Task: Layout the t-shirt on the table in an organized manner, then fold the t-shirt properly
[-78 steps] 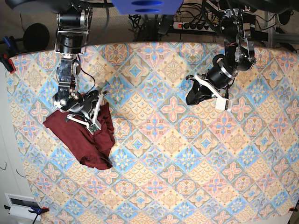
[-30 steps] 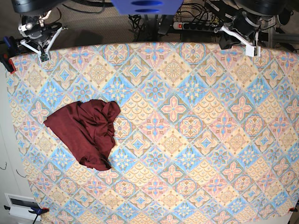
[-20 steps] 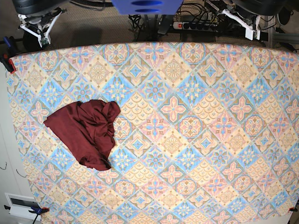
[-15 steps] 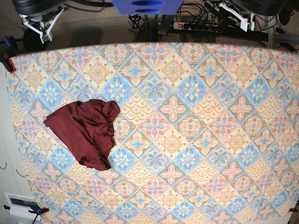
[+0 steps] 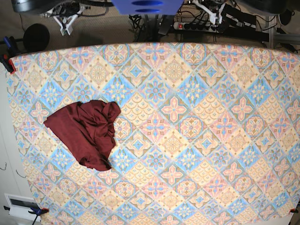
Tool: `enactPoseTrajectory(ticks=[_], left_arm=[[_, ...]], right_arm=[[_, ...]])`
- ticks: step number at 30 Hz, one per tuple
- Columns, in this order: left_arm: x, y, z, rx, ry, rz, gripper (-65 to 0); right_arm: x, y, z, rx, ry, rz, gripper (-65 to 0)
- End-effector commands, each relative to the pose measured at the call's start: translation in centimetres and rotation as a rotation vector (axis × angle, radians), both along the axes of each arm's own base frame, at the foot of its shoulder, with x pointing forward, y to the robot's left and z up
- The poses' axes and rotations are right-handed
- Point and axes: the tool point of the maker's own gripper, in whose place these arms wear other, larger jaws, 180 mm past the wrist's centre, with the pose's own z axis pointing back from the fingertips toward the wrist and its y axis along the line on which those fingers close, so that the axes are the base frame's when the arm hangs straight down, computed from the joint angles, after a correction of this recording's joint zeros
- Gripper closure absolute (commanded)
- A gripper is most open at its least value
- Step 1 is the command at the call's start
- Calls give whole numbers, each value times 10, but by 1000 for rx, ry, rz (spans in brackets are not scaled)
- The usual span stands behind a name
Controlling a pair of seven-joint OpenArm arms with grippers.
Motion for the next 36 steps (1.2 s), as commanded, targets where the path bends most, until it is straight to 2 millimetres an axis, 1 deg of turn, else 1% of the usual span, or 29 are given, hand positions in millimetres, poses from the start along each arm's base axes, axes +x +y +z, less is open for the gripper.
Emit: enactPoseTrajectory(ticks=[1, 3, 4, 5, 7, 10, 11, 14, 18, 22, 24, 26, 27, 29, 30, 33, 36], left_arm=[[-5, 4, -6, 7, 4, 1, 0], [-9, -1, -23, 11, 9, 0, 0], [-11, -4, -30, 11, 14, -1, 0], [-13, -6, -37, 13, 11, -3, 0], [-14, -12, -49, 16, 7, -26, 0], [-21, -17, -59, 22, 12, -71, 0], [-19, -18, -61, 24, 5, -82, 0], [-9, -20, -63, 28, -37, -117, 0], [12, -25, -65, 23, -84, -158, 0], [31, -32, -65, 12, -116, -197, 0], [32, -36, -65, 5, -121, -208, 0], [39, -49, -65, -14, -135, -205, 0], [41, -54, -65, -20, -139, -204, 0], [42, -61, -65, -32, -142, -209, 0], [43, -63, -65, -36, -143, -217, 0], [39, -68, -64, -47, -140, -246, 0], [38, -72, -64, -55, -139, -264, 0]], right_arm=[[-26, -7, -3, -4, 70, -9, 0], [-10, -11, -15, 14, 15, -55, 0], [-8, -12, -21, 25, 1, -83, 0], [-7, -10, -27, 40, -10, -115, 0], [1, -1, -38, 76, -37, -174, 0], [8, 8, -46, 102, -71, -230, 0], [11, 8, -46, 103, -87, -237, 0], [18, 7, -46, 97, -138, -253, 0], [23, 9, -46, 99, -162, -255, 0], [24, 23, -49, 127, -159, -183, 0], [26, 30, -49, 139, -169, -157, 0], [18, 36, -52, 151, -151, -158, 0], [14, 32, -57, 115, -136, -175, -1], [23, 24, -65, 51, -127, -215, -2], [21, 23, -68, 32, -112, -229, -2], [6, 22, -75, -4, -55, -259, -2], [5, 23, -75, -3, -51, -261, -2]])
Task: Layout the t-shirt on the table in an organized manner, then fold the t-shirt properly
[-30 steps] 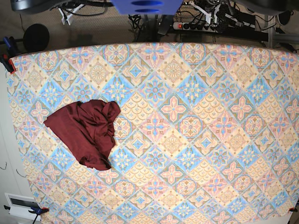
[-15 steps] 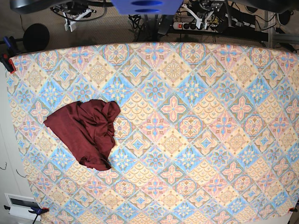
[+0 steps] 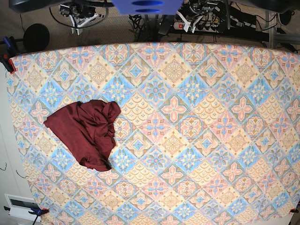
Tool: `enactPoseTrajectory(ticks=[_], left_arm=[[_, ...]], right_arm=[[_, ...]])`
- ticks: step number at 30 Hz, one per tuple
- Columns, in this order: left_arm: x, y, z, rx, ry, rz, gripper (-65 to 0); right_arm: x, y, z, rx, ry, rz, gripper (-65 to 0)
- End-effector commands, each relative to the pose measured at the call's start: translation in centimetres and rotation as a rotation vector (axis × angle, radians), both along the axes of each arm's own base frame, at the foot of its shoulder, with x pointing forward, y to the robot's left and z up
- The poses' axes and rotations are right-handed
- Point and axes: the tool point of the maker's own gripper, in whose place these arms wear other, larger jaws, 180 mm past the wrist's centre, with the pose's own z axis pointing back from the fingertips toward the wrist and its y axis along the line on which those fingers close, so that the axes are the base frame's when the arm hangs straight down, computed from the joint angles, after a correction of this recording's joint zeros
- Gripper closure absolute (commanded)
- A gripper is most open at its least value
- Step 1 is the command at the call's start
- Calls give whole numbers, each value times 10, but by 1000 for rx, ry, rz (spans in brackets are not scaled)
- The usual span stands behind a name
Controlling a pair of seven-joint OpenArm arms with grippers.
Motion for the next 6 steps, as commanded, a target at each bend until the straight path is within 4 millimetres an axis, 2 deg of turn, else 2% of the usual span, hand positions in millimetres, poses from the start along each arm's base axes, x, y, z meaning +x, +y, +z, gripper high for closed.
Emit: enactPoseTrajectory(ticks=[1, 3, 6], left_arm=[[0, 0, 1, -7, -4, 5, 0], [5, 0, 1, -7, -12, 5, 0], [26, 1, 1, -5, -40, 6, 0]], right_arm=[[-13, -9, 2, -15, 28, 2, -2], [-13, 0, 0, -1, 29, 0, -2], [-14, 30, -4, 46, 28, -16, -2]])
